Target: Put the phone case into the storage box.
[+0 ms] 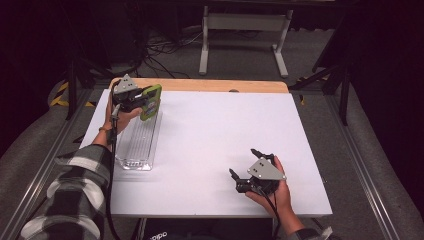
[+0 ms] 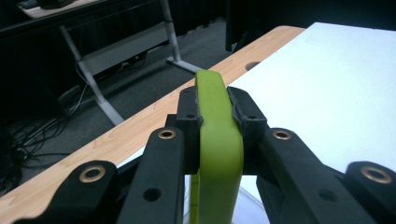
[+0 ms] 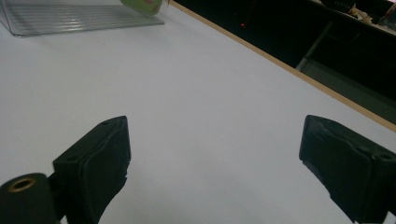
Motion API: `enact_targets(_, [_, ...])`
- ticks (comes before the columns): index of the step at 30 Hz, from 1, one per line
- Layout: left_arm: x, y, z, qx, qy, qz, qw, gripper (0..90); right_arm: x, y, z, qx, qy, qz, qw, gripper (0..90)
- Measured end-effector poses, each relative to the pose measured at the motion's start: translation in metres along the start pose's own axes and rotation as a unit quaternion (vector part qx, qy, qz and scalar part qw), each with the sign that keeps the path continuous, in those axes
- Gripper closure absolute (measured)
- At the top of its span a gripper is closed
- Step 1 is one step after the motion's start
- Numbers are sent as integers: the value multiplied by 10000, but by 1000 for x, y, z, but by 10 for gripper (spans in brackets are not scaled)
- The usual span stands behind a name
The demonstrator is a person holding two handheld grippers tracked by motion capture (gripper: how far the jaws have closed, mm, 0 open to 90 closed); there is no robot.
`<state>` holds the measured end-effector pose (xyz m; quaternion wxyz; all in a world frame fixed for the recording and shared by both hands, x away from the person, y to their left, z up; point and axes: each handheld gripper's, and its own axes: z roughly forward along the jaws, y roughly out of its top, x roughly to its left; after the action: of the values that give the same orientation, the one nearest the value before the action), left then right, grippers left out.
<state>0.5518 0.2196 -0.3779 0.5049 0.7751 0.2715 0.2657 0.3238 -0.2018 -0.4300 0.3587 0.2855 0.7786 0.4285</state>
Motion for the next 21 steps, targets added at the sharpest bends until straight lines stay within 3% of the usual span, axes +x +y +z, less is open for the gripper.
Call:
enact_targets(11, [9,1,6,163,19,225,9996,767,1,-3,-1,103,0,-72,9999,94])
enact_targets(21, [25,5,-7,684,274,546,9958,712,1,-6,-1,195,49,-209,9996,93])
